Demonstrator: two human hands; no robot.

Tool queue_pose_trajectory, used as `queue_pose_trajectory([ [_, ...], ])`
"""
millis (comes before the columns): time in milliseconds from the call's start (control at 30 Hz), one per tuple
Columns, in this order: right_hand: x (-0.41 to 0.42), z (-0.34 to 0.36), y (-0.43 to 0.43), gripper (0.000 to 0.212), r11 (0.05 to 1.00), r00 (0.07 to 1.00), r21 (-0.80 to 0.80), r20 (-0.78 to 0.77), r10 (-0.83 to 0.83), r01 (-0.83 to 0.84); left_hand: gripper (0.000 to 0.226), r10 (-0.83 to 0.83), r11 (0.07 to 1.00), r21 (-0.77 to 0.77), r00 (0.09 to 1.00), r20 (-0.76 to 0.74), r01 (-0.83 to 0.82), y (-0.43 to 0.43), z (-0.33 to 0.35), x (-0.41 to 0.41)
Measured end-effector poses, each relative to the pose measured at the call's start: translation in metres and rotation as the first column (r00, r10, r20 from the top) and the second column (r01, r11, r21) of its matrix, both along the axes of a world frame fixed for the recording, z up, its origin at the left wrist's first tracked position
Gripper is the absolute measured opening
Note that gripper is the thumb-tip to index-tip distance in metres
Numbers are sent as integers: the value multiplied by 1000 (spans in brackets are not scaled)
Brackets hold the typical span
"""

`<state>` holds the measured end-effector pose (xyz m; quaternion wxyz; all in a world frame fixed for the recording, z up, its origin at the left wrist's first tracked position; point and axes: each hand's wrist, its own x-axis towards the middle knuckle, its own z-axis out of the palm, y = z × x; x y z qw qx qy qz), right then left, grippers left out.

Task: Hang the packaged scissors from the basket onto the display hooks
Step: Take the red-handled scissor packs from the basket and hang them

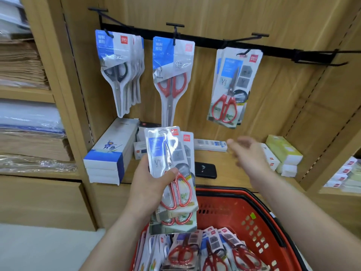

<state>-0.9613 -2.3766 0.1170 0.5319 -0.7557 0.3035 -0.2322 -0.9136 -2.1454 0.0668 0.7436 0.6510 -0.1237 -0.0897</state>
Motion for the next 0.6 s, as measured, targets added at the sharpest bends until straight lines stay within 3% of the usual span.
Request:
queue_pose_trajectory([
  [100, -28, -24, 45, 27, 930, 932, 176, -112, 344, -322, 34, 11, 1000, -4, 1000, -5, -11, -1, -2, 1],
  [200, -43, -40, 76, 32, 882, 876, 190, -142, 460, -432, 37, 13, 1000, 9, 1000, -24, -13, -4, -4, 0],
  [333, -47, -50, 83, 9, 911, 921, 186, -61, 385, -368, 37, 8, 1000, -18, 998, -68, -10, -7, -4, -5],
  [600, -71, -64, 42, 12, 933, 986, 322, 94, 135, -159, 42, -12, 999, 50, 999, -49, 14, -9, -11, -8],
])
